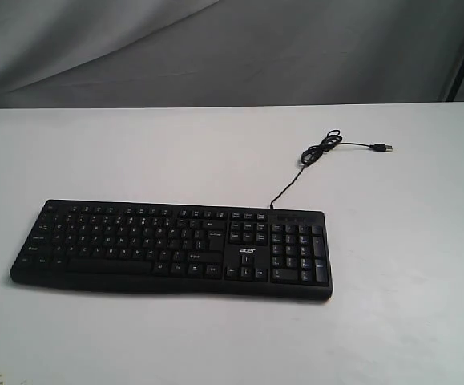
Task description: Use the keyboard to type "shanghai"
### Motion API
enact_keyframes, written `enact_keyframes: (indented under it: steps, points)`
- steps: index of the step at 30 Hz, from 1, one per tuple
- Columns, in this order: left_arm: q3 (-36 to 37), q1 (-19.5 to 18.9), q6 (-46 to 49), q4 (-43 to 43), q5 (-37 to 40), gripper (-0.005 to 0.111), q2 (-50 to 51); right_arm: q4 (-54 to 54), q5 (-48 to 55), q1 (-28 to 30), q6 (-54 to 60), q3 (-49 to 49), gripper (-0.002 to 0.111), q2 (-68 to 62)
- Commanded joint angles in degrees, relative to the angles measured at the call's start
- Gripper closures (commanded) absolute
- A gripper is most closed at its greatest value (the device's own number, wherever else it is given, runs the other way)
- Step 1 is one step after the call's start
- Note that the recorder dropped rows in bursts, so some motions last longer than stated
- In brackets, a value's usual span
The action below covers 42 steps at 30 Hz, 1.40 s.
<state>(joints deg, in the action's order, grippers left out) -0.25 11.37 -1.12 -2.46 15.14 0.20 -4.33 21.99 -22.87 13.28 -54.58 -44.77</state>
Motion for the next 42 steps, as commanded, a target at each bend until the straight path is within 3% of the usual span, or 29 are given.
enact_keyframes:
  steps: [1, 6, 12, 37, 42]
  points:
    - [0.25, 0.23, -0.16, -0.04, -0.27, 0.107, -0.20, -3.02, -8.42, 12.30, -1.53, 15.40, 0.108, 10.75]
    - [0.25, 0.23, -0.16, -0.04, -0.27, 0.107, -0.20, -5.53, -19.50, 19.15, -4.71, 34.21, 0.108, 21.89]
    - [0.25, 0.23, -0.16, -0.04, -0.27, 0.107, -0.20, -5.53, -22.79, 19.70, -6.44, 46.91, 0.108, 29.57]
    - [0.25, 0.23, -0.16, -0.04, -0.27, 0.107, -0.20, -3.78, -11.42, 19.45, -12.15, 54.58, 0.108, 44.77]
    - [0.25, 0.23, -0.16, -0.04, -0.27, 0.107, -0.20, -1.87, -5.43, 19.45, -12.01, 54.58, 0.108, 44.77]
